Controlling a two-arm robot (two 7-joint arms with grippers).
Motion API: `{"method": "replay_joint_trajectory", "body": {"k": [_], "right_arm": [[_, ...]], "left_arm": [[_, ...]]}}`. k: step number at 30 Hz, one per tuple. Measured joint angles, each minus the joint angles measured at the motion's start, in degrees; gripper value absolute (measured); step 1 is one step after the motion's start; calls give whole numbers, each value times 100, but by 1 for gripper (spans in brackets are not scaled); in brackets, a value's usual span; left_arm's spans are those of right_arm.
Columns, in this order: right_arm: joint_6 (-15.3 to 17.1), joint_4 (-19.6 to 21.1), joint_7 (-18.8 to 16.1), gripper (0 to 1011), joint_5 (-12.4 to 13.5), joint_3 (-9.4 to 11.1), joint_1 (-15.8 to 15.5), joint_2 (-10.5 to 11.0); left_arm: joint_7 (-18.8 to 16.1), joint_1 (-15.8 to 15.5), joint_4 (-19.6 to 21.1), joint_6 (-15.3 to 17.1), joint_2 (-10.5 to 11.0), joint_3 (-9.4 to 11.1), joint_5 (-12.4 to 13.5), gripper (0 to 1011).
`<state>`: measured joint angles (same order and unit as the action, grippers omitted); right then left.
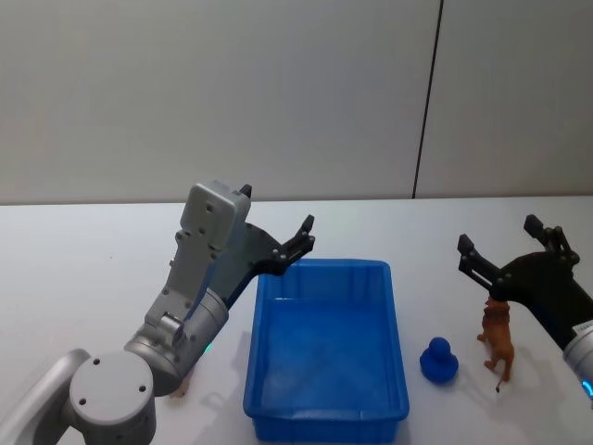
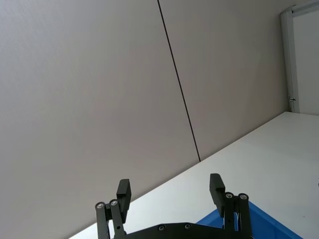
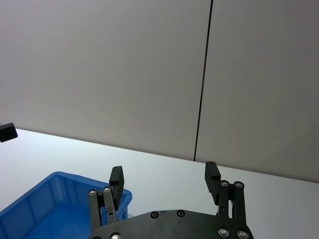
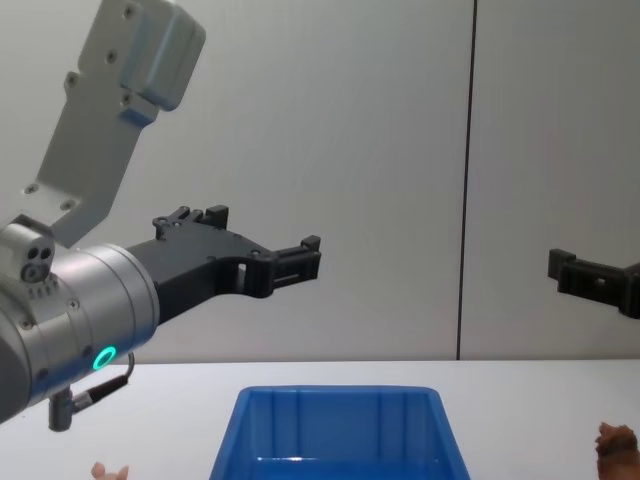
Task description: Pick up the two dolls from the table and place them into the box.
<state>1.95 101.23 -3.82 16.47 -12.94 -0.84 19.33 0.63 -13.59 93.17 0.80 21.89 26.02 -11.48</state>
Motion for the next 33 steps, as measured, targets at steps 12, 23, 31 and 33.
{"method": "replay_joint_trajectory", "body": {"k": [12, 23, 31, 33], "right_arm": [[0, 0, 0, 1001, 0, 0, 0, 0], [0, 1, 6, 1001, -2, 6, -14, 12], [85, 164, 231, 1001, -51, 72, -283, 181], [146, 248, 352, 1001, -67, 101, -441, 265]], "left_arm": [[-1, 0, 0, 0, 0, 0, 0, 1001], [-1, 0, 0, 0, 0, 0, 0, 1001], [0, 0, 0, 0, 0, 0, 0, 1001], [-1, 0, 0, 0, 0, 0, 0, 1001]]}}
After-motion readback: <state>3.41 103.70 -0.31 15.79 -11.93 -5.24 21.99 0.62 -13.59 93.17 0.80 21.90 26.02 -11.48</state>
